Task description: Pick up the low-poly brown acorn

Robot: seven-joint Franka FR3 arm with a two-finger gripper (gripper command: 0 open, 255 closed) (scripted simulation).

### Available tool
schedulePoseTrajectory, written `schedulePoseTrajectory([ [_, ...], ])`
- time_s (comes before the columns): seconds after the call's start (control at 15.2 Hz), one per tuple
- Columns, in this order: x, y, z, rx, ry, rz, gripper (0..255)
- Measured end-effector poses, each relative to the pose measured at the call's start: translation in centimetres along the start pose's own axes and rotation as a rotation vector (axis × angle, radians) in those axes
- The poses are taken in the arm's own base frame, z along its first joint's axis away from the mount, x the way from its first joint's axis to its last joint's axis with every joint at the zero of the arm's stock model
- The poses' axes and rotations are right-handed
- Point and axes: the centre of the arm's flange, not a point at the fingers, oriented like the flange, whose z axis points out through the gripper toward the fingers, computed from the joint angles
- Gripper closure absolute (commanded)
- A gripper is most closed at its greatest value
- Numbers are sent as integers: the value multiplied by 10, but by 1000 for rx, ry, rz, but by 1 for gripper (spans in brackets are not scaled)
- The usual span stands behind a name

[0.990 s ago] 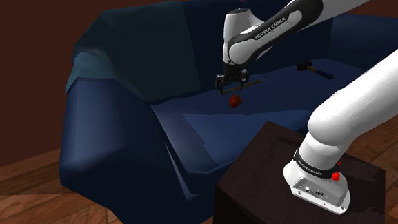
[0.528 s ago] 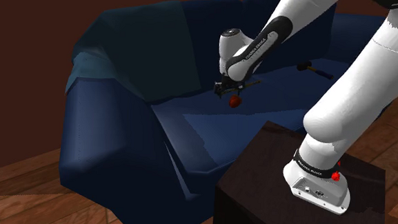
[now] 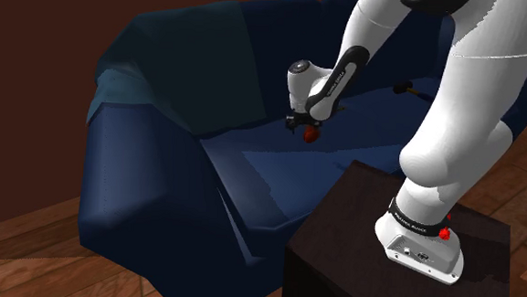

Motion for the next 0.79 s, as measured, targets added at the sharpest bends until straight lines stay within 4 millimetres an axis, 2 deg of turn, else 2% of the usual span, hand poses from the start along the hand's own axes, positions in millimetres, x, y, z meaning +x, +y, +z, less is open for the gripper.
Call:
schedulePoseTrajectory([
  [0.46, 37, 3, 75, -69, 71, 166, 0],
  [0.59, 50, 10, 94, -87, 89, 209, 0],
  [0.79, 52, 8, 111, -93, 97, 227, 0],
])
